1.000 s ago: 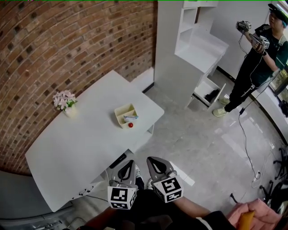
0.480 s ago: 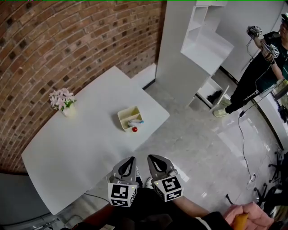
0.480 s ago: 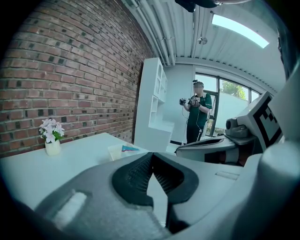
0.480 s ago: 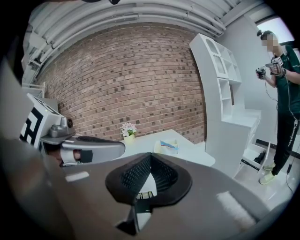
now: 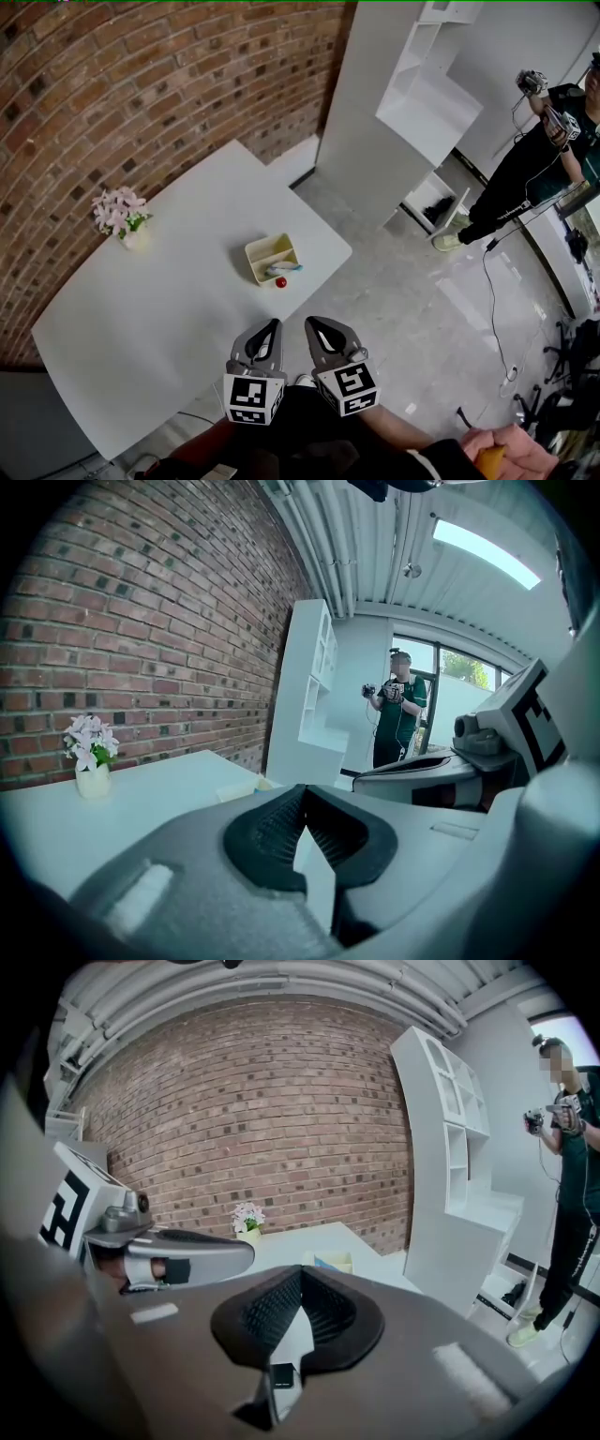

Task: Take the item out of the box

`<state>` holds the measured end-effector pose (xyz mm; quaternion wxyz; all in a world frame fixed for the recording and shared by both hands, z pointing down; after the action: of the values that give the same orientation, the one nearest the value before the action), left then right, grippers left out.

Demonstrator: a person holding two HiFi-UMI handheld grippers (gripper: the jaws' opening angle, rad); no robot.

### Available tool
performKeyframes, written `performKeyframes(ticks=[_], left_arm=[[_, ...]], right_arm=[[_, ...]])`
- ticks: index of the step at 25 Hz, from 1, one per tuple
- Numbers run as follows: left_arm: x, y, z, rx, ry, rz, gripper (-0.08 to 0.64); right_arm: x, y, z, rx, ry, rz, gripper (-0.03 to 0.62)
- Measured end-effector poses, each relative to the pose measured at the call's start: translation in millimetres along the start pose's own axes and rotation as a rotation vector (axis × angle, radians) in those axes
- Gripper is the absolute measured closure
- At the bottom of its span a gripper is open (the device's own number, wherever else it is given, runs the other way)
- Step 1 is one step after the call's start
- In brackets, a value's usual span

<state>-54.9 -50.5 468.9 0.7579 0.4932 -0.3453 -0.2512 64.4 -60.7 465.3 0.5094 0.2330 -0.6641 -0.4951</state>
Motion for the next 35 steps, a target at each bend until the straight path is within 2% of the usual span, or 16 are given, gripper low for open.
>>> performKeyframes(ticks=[10, 16, 25, 28, 35], left_arm=[[3, -13, 31, -0.004, 0.030, -0.017, 0.554], [0, -15, 38, -0.013, 0.015, -0.012, 0.554], [13, -15, 56, -0.027, -0.072, -0.006, 0.554], [21, -17, 62, -0.037, -0.110, 0.002, 0.554], [38, -14, 76, -0.082, -0.176, 0.017, 0.554]], right_arm=[[23, -20, 15, -0.038, 0.034, 0.000, 0.591], [31, -23, 21, -0.067, 0.023, 0.014, 0.591], [60, -23, 13, -0.132, -0.056, 0.039, 0.589], [73, -25, 10, -0.164, -0.100, 0.056, 0.554], [101, -29, 0, -0.228, -0.163, 0.086, 0.528]])
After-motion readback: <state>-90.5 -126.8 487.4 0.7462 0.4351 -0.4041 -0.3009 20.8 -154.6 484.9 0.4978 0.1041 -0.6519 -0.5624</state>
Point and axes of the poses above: the fingertips, and each gripper's own axes: x forward along the fingers, z to its left, y out of its underside, the point moved 6 cm from there along -x, backward along the fingers, and after that the axes turned 14 degrees about y, right-handed, at the moved point
